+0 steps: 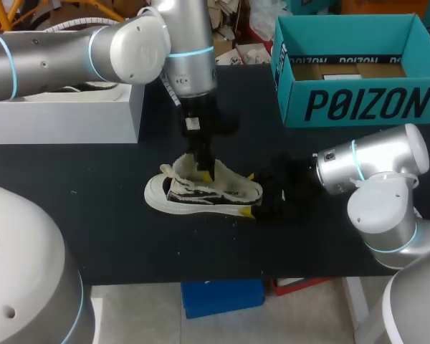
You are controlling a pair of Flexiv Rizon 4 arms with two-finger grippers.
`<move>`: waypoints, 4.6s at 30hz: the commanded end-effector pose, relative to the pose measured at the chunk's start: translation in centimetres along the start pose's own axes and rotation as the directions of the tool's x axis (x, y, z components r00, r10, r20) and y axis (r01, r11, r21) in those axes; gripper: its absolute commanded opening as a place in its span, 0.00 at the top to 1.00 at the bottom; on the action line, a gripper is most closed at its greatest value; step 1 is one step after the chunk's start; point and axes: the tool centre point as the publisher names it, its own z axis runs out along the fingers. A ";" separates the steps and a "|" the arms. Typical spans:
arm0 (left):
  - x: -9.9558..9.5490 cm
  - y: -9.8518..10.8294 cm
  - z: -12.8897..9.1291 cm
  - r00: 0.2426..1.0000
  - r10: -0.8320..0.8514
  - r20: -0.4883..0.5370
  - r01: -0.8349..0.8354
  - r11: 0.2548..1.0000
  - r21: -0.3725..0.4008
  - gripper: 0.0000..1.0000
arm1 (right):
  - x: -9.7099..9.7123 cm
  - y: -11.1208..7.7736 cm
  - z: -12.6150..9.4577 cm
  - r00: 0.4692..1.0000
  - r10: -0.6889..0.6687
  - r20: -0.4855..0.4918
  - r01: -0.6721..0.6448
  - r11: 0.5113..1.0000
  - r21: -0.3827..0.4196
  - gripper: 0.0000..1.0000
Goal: Take the shoe out of the shoebox, open the shoe tongue, remove and reinsert the insole, then place the shoe into the shoebox
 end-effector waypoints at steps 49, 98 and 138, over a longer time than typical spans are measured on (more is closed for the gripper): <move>-0.5 0.5 7.8 0.995 -0.089 0.051 0.093 0.992 -0.080 1.00 | 0.0 0.0 0.0 1.000 0.001 0.000 -0.001 1.000 0.003 1.00; -2.8 3.7 9.9 0.817 -0.142 0.558 0.288 0.940 -0.183 0.74 | 0.0 0.0 0.0 1.000 0.001 0.000 -0.001 1.000 0.003 1.00; -5.7 5.0 8.9 0.584 -0.083 0.808 0.309 0.943 -0.126 0.80 | 0.0 0.0 0.0 1.000 0.001 0.000 -0.001 1.000 0.003 1.00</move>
